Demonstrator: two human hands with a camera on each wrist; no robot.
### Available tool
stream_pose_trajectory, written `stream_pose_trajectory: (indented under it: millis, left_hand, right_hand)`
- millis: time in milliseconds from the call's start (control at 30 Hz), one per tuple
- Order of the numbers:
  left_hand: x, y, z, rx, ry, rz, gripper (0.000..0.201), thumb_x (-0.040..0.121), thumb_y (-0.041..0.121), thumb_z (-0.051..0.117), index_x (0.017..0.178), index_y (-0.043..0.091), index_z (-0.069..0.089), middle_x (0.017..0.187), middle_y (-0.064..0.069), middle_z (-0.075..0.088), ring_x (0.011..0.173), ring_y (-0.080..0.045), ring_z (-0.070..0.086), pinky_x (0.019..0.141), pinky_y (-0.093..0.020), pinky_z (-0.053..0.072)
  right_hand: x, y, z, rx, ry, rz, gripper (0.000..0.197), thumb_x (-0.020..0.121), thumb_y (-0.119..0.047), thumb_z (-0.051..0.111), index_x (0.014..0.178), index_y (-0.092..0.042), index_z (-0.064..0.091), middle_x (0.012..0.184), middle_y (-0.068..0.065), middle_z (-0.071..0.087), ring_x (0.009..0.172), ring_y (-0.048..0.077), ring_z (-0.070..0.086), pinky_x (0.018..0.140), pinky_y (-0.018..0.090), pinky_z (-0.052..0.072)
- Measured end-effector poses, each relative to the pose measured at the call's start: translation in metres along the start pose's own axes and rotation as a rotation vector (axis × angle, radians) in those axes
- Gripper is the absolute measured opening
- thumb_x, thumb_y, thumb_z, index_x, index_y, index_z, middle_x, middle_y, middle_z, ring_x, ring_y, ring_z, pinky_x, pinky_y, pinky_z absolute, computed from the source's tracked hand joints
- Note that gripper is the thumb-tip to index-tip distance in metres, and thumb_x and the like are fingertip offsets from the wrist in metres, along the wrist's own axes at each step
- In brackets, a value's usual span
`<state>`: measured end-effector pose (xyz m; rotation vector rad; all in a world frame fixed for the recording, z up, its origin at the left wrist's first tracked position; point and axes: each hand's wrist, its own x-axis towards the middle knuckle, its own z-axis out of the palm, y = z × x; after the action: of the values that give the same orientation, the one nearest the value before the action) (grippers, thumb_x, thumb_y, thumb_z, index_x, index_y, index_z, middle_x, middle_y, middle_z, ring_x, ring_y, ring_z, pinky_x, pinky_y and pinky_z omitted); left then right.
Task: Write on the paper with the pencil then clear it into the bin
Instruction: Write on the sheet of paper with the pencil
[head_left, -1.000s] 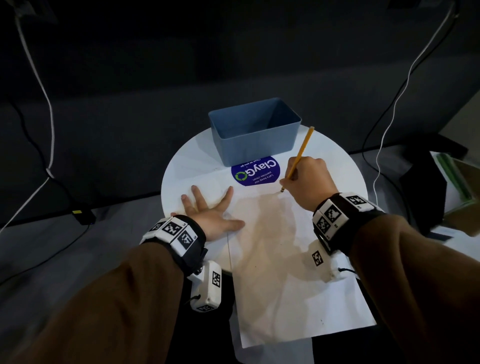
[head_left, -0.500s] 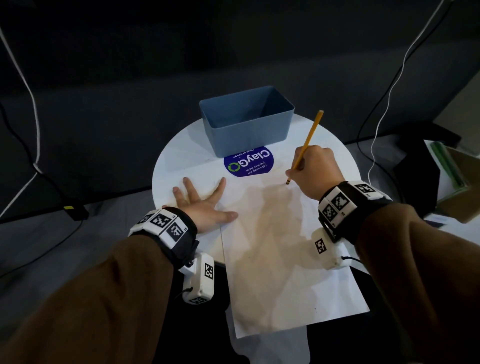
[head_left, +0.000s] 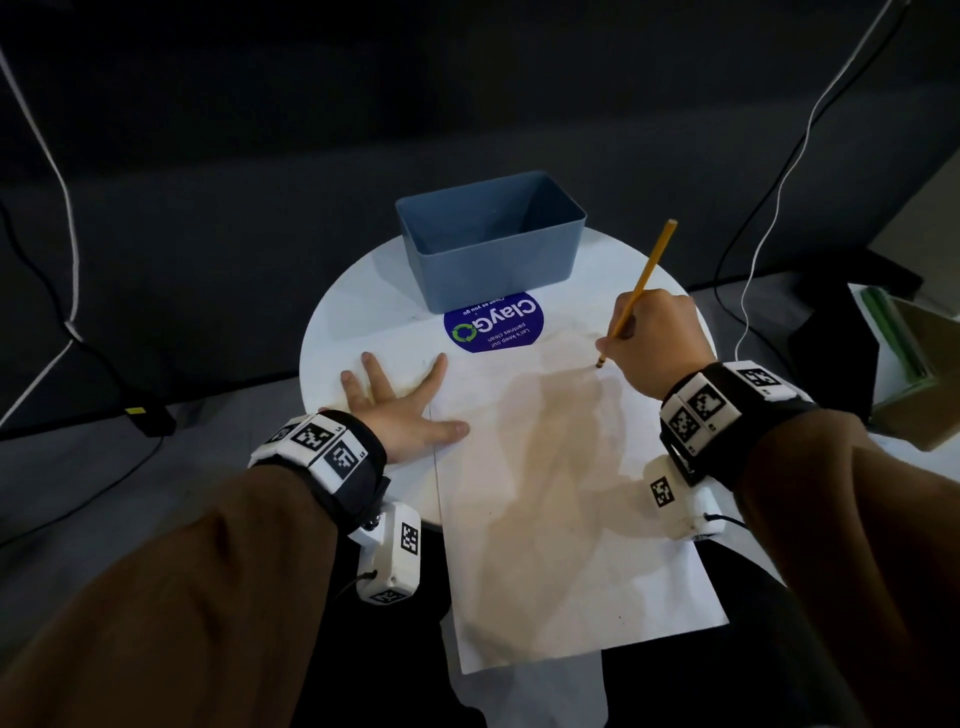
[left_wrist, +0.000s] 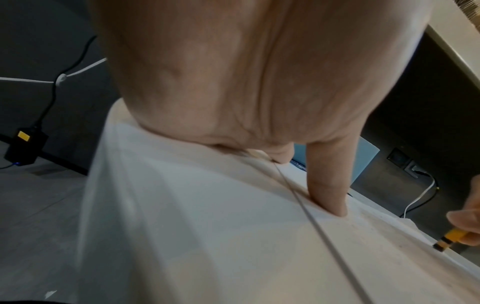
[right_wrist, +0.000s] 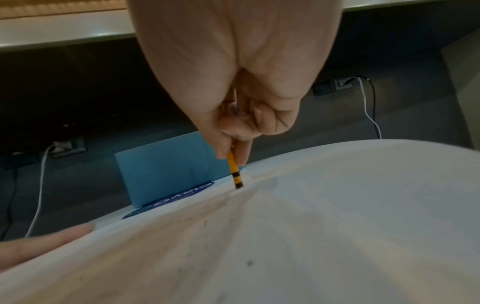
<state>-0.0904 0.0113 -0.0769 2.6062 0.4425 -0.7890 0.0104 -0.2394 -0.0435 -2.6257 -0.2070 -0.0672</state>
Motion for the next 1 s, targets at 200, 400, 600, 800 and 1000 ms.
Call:
stream_pose_trajectory:
  millis: [200,400,600,800,1000]
  left_hand:
    - [-0.002,0.003,-0.001,-0.001,-0.008,-0.005,0.089,0.086,0.077,0.046,0.147,0.06,-0.017,0.153,-0.019,-0.041,0.142,-0.048,-0.032,0.114,-0.065,-0.007]
    - [0.0,0.001,-0.001,0.006,-0.009,-0.005,0.089,0.085,0.078,0.046,0.145,0.062,-0.017,0.153,-0.017,-0.042,0.142,-0.047,-0.032,0.112,-0.067,-0.006]
    - [0.0,0.002,-0.001,0.007,-0.01,-0.005,0.088,0.087,0.077,0.046,0.146,0.061,-0.017,0.154,-0.019,-0.04,0.142,-0.048,-0.032,0.114,-0.065,-0.007]
    - [0.001,0.002,-0.001,-0.001,-0.01,-0.008,0.088,0.085,0.078,0.046,0.145,0.063,-0.017,0.155,-0.019,-0.038,0.142,-0.048,-0.03,0.116,-0.065,-0.006]
    - [-0.001,0.003,-0.002,-0.009,-0.009,-0.008,0.087,0.087,0.076,0.046,0.146,0.061,-0.016,0.155,-0.02,-0.039,0.142,-0.048,-0.031,0.115,-0.065,-0.007]
  right_hand:
    - [0.001,-0.019,0.01,0.05,-0.028,-0.07,0.029,0.088,-0.021,0.078,0.07,-0.02,0.056,0.075,0.003,0.06,0.076,0.017,0.056,0.062,0.02,0.038]
    - [0.006,0.0,-0.001,-0.001,-0.025,0.0,0.028,0.089,-0.016,0.075,0.07,-0.018,0.055,0.076,0.003,0.059,0.067,0.01,0.054,0.054,0.017,0.035]
    - [0.007,-0.013,0.002,0.017,-0.03,-0.077,0.03,0.089,-0.021,0.077,0.069,-0.02,0.055,0.072,0.001,0.059,0.069,0.013,0.055,0.057,0.017,0.035]
    - [0.012,-0.004,0.002,-0.047,-0.055,-0.024,0.022,0.09,-0.018,0.075,0.076,-0.016,0.058,0.083,0.006,0.06,0.069,0.014,0.054,0.054,0.019,0.036]
    - [0.009,-0.018,0.008,-0.015,-0.063,-0.085,0.026,0.09,-0.019,0.076,0.072,-0.019,0.056,0.075,0.002,0.059,0.069,0.011,0.054,0.057,0.018,0.035]
